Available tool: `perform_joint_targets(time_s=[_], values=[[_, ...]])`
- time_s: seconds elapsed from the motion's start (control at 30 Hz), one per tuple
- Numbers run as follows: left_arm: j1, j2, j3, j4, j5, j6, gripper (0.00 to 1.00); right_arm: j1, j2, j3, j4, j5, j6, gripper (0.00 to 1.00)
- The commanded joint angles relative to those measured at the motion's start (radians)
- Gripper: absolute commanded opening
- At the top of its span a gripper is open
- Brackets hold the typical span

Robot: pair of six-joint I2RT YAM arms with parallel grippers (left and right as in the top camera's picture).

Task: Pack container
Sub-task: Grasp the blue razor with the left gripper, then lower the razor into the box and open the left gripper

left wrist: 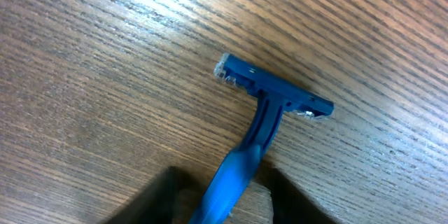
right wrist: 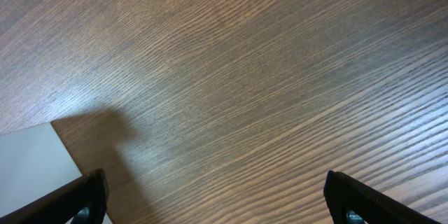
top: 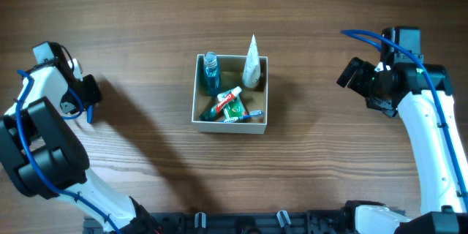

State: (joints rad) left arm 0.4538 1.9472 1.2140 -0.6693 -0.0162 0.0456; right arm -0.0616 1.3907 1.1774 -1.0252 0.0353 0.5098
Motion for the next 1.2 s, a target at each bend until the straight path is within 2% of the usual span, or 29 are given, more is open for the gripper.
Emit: perform_joint_targets(time_s=[0.0, 0.13, 0.23, 0.33, 0.43, 0.57, 0.73, 0.83, 0.9, 0.97, 1.03, 1.17], values=[[0.002, 0.030, -0.004, -0.008, 0.028, -0.002, 0.30, -0.002, 0.005, -0.008, -0.003, 0.024, -0.012, 1.00], [0.002, 0.029, -0.004, -0.011, 0.077, -0.002, 0.11, -0.002, 0.005, -0.008, -0.007, 0.024, -0.012, 1.00], [0.002, 0.029, -0.004, -0.011, 0.087, -0.002, 0.04, -0.002, 0.005, -0.008, -0.008, 0.024, -0.010, 1.00], [0.002, 0.012, -0.003, -0.012, 0.096, -0.003, 0.04, -0.002, 0.005, -0.008, -0.010, 0.020, -0.010, 1.00], [-0.032, -0.111, 0.021, -0.026, 0.161, -0.014, 0.04, -0.002, 0.005, -0.008, -0.011, 0.016, -0.009, 1.00], [-0.202, -0.449, 0.026, -0.029, 0.162, 0.029, 0.04, -0.002, 0.005, -0.008, -0.011, 0.008, 0.022, 1.00], [-0.610, -0.723, 0.026, -0.055, 0.154, 0.281, 0.04, -0.002, 0.005, -0.008, 0.019, -0.045, 0.042, 1.00], [-0.806, -0.725, 0.026, -0.117, 0.154, 0.400, 0.04, -0.002, 0.005, -0.008, 0.018, -0.044, 0.042, 1.00], [-0.961, -0.674, 0.026, -0.196, 0.154, 0.564, 0.04, -0.002, 0.005, -0.008, 0.019, -0.044, 0.042, 1.00], [-1.051, -0.606, 0.026, -0.235, 0.154, 0.650, 0.04, -0.002, 0.005, -0.008, 0.018, -0.044, 0.042, 1.00], [-1.090, -0.522, 0.026, -0.232, 0.154, 0.658, 0.04, -0.002, 0.005, -0.008, 0.016, -0.044, 0.040, 1.00], [-1.060, -0.365, 0.026, -0.149, 0.129, 0.658, 0.04, -0.002, 0.005, -0.008, 0.013, -0.044, 0.039, 1.00]])
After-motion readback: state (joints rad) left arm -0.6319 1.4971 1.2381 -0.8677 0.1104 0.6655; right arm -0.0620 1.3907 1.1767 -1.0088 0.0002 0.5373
